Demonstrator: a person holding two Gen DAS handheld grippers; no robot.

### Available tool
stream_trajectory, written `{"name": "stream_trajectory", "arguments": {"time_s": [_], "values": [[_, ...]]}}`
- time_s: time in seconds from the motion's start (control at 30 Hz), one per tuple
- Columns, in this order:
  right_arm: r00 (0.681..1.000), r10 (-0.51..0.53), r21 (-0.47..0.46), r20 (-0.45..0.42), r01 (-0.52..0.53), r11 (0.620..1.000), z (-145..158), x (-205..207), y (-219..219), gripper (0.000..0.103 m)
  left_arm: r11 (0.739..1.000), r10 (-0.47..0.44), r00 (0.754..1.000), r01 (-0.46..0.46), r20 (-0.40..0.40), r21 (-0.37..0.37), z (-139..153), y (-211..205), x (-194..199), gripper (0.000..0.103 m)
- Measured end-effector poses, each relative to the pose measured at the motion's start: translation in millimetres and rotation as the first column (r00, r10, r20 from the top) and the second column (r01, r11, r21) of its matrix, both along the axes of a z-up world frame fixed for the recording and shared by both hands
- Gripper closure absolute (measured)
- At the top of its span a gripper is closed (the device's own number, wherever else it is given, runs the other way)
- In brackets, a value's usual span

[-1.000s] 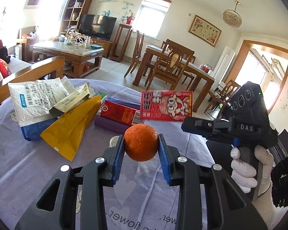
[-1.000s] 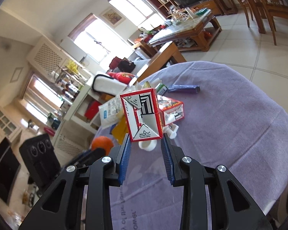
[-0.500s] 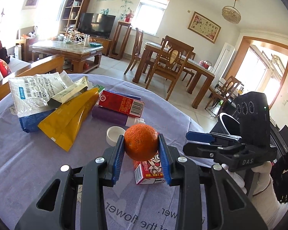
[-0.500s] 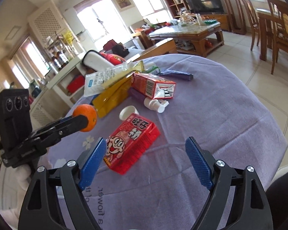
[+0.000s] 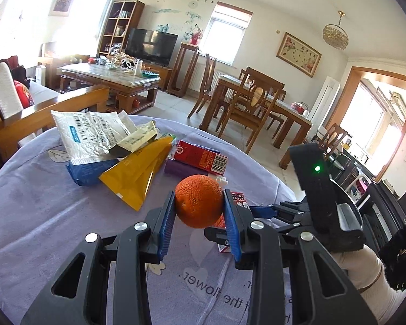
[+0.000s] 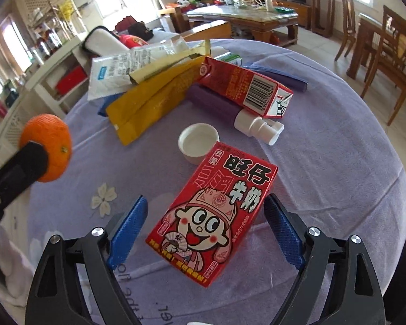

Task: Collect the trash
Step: 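Grasp a second red milk carton with the right gripper, then carry the orange and red cartons to the bin and open both grippers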

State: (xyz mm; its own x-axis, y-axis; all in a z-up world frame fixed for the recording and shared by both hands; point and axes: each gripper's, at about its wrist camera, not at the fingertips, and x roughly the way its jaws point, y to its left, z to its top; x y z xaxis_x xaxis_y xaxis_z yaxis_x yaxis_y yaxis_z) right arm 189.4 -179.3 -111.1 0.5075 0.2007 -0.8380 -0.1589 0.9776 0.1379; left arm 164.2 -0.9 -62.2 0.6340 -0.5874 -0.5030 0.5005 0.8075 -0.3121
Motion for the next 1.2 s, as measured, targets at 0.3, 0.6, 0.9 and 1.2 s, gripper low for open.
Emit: {"name": "stream_trajectory", "arguments": {"time_s": [0.3, 0.6, 0.9, 1.2], "values": [[0.996, -0.037, 0.025, 0.081, 0.035, 0.999, 8.2, -26.9, -27.9, 0.053, 1.0, -0.01, 1.0, 0.01, 0.005, -0.007, -0.5, 11.1, -8.1, 0.068], [0.97, -0.111, 0.161, 0.217, 0.076, 0.984, 42.2, -97.0, -92.8, 0.052, 0.993, -0.122, 0.992, 0.122, 0.021, -0.006, 5.9, -47.8, -22.6, 0.068], [0.838, -0.432, 0.271, 0.333, 0.354, 0.895, 77.6, -189.9, -233.6, 0.052, 0.928, -0.372, 0.927, 0.373, 0.037, -0.003, 21.0, -181.9, -50.3, 0.068], [0.609, -0.743, 0.414, 0.279, 0.621, 0.665, 69.5, -270.7, -383.4, 0.052, 0.763, -0.644, 0.765, 0.643, 0.004, -0.055, 21.6, -342.6, -87.9, 0.069]]}}
